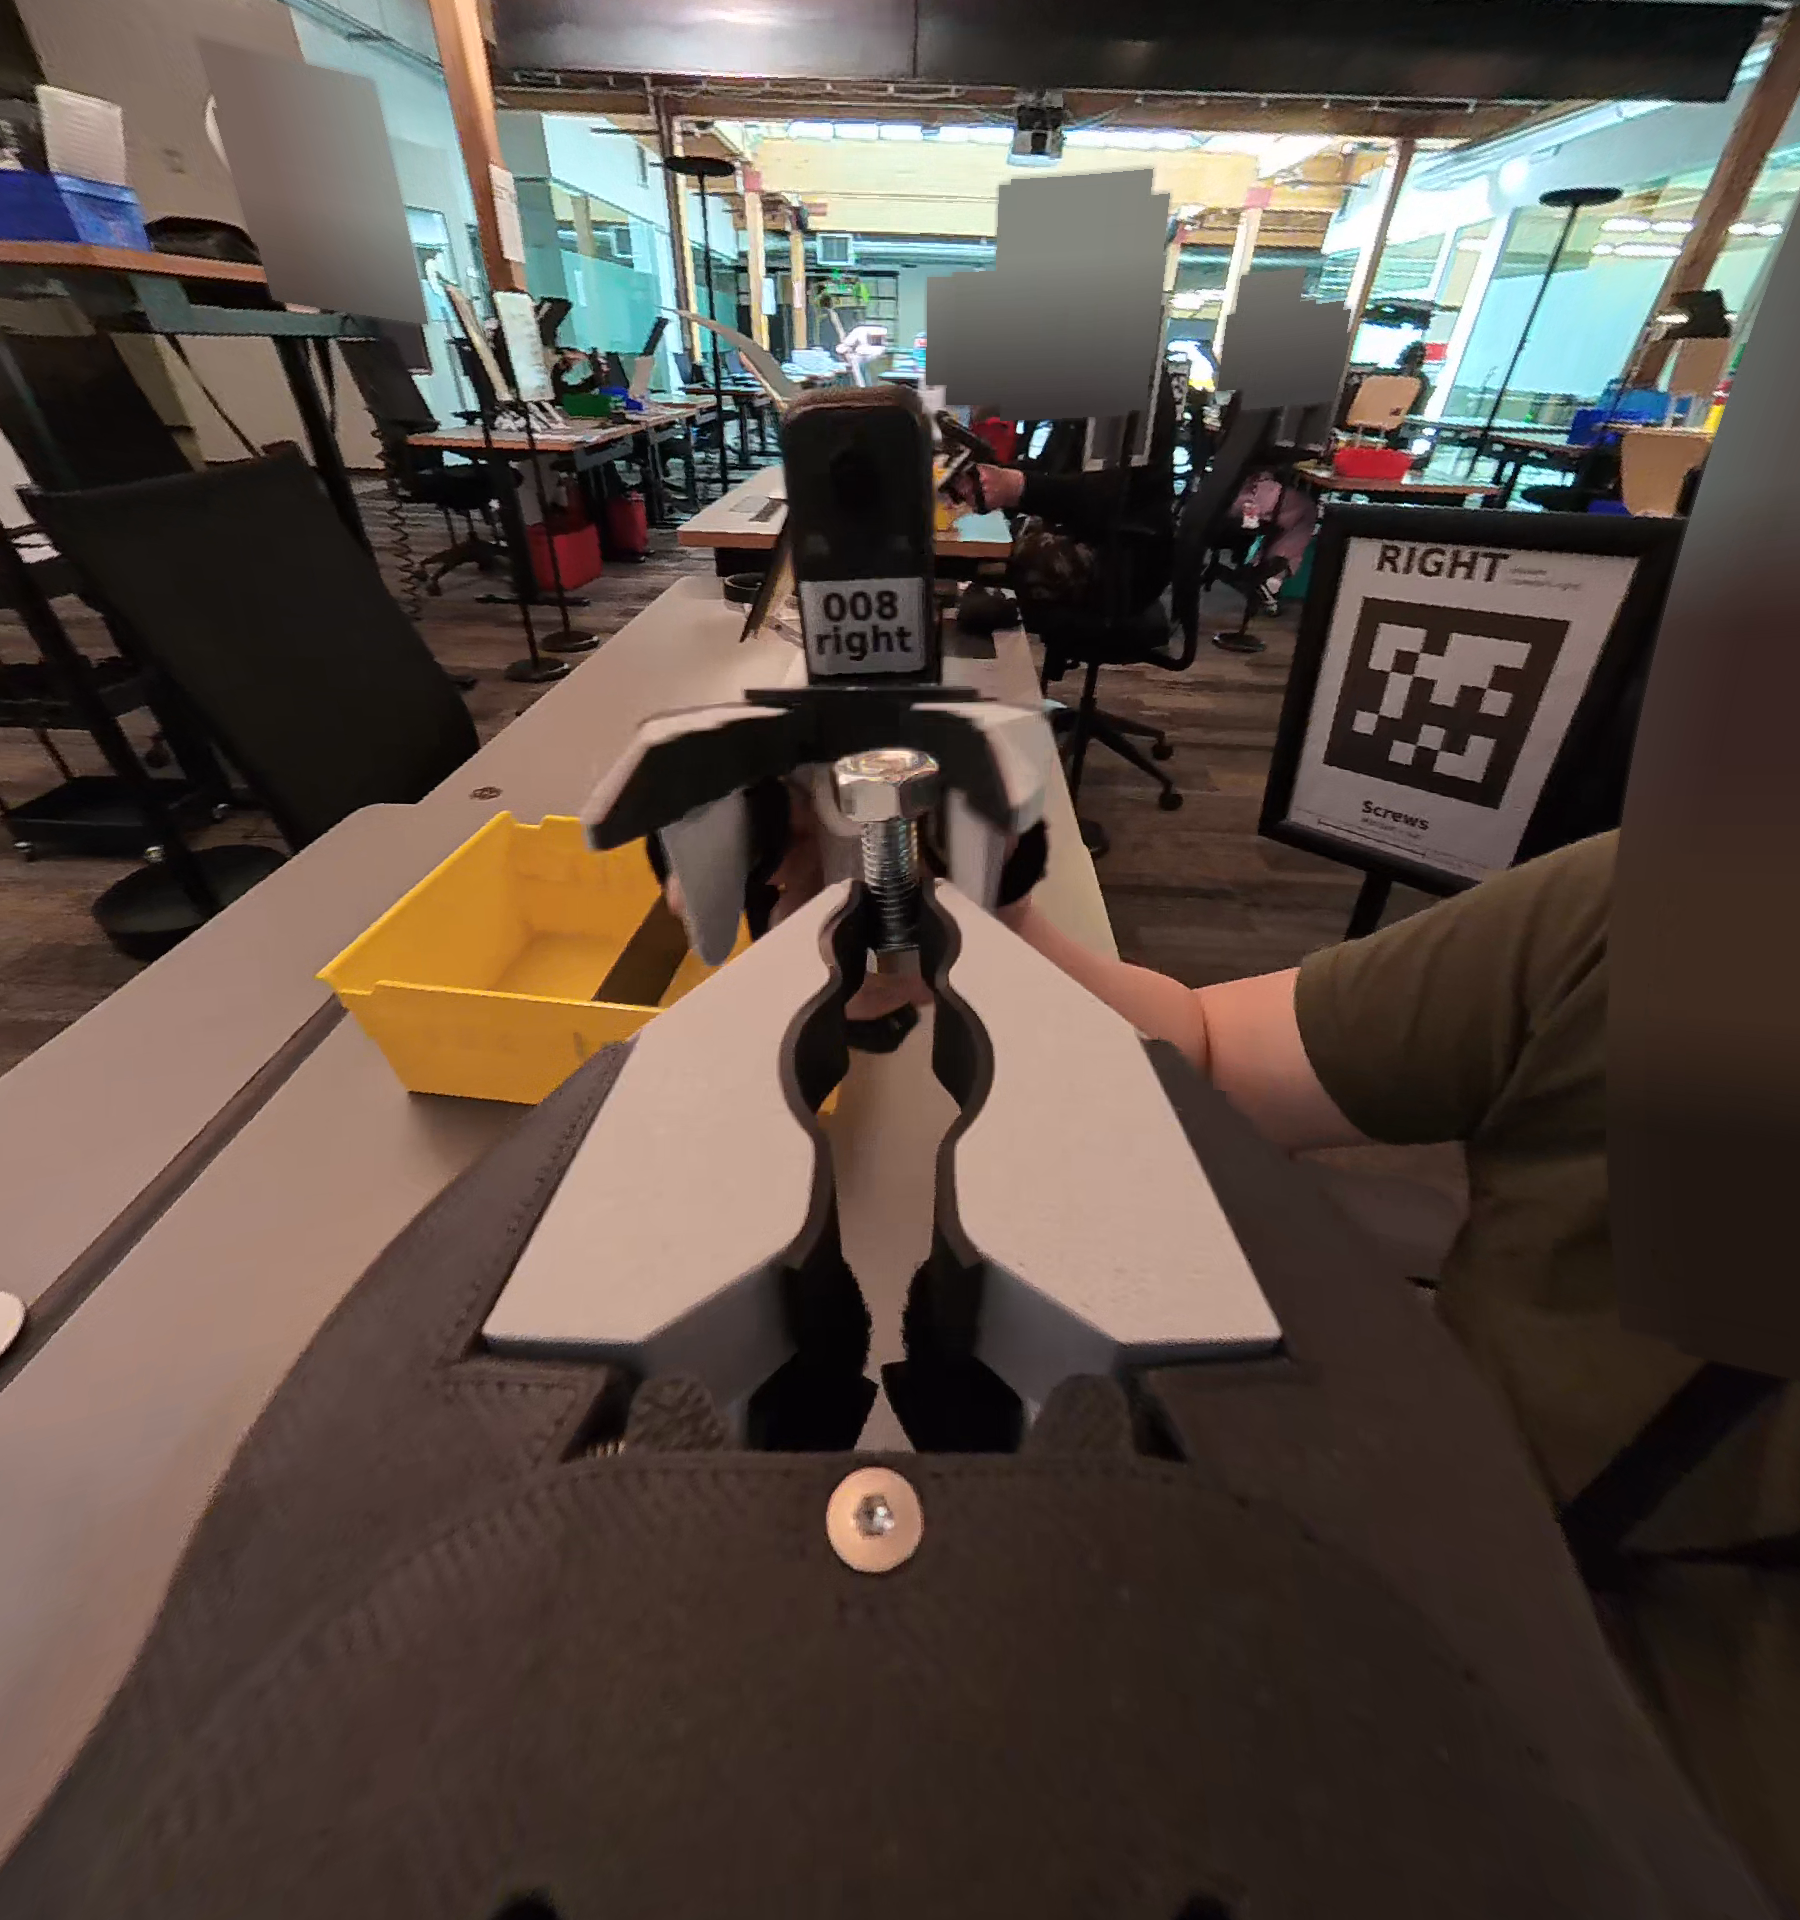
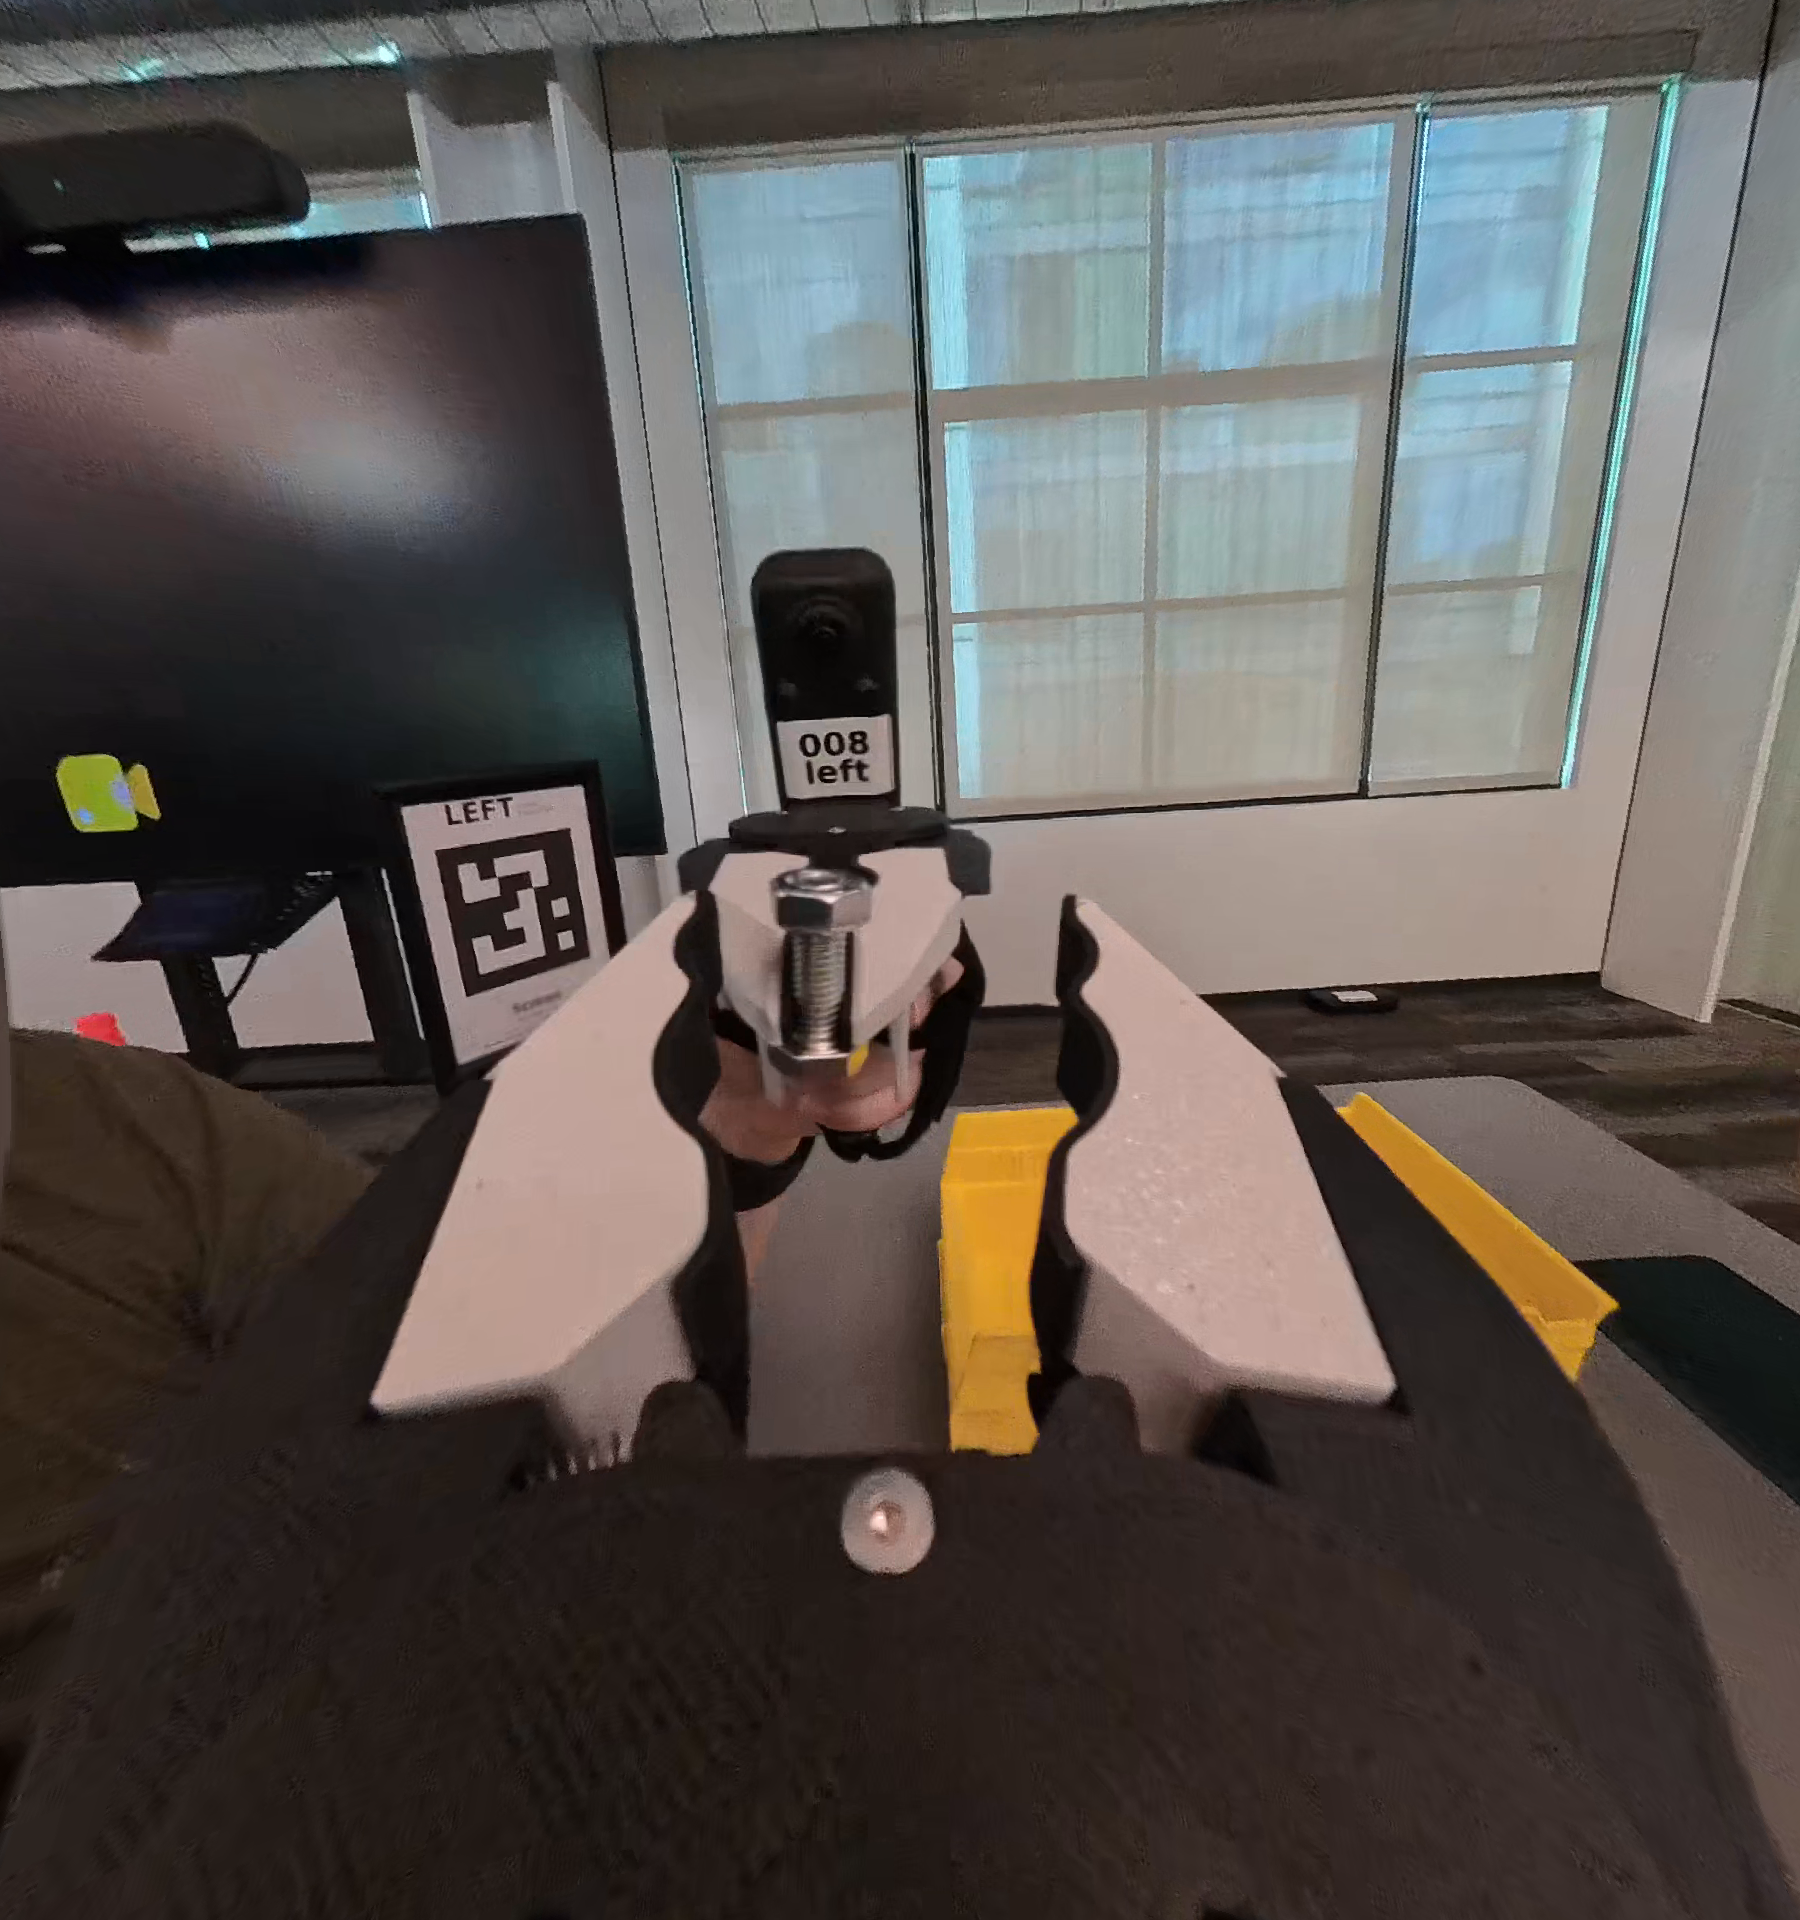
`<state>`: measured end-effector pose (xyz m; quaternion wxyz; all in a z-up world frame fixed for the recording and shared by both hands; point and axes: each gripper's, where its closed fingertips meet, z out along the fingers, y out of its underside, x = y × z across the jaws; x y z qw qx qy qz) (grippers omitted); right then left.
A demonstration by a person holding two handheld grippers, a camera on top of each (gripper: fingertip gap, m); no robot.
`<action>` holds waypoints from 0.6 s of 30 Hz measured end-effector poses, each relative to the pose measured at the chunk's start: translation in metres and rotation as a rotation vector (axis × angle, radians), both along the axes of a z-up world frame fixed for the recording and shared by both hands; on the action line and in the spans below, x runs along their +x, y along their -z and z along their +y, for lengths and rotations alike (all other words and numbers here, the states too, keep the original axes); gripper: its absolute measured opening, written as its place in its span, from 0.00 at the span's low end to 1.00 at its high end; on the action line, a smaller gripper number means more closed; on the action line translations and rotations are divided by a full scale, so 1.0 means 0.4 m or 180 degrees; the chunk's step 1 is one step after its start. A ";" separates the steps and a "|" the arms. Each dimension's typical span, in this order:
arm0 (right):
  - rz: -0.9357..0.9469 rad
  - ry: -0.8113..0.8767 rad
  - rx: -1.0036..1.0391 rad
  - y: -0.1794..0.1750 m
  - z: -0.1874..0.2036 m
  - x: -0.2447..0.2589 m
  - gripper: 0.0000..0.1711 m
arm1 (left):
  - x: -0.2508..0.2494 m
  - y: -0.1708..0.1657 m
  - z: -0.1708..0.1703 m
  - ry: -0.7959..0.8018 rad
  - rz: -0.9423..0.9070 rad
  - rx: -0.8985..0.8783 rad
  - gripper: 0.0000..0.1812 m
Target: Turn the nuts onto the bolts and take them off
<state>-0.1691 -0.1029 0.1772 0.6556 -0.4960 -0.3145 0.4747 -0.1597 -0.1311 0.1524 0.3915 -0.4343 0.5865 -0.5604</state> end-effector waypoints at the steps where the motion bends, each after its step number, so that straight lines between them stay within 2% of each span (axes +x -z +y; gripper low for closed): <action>1: 0.0006 0.0053 -0.0008 0.006 0.014 0.006 0.36 | 0.001 0.001 -0.010 0.0064 0.0009 -0.0005 0.04; 4: 0.0215 -0.0242 -0.0176 0.011 0.022 0.036 0.33 | -0.004 -0.005 -0.011 0.0057 -0.0017 -0.0022 0.04; 7: 0.0335 -0.0009 -0.0286 0.019 0.066 0.086 0.31 | -0.023 -0.021 0.001 0.0039 -0.0087 -0.0083 0.04; 11: 0.0230 -0.0089 -0.0077 -0.003 0.016 0.049 0.32 | -0.020 -0.016 0.036 -0.0307 -0.0071 0.0111 0.04; 13: 0.0118 0.0143 0.0069 -0.011 0.007 0.033 0.32 | -0.013 -0.016 0.047 -0.0472 -0.0086 0.0238 0.04; 15: -0.0069 0.0641 0.0256 -0.015 0.016 0.024 0.31 | -0.005 -0.011 0.060 -0.0674 -0.0070 0.0382 0.04; 18: -0.0182 0.1277 0.0507 -0.025 0.023 0.036 0.23 | 0.007 -0.002 0.075 -0.0917 -0.0021 0.0546 0.04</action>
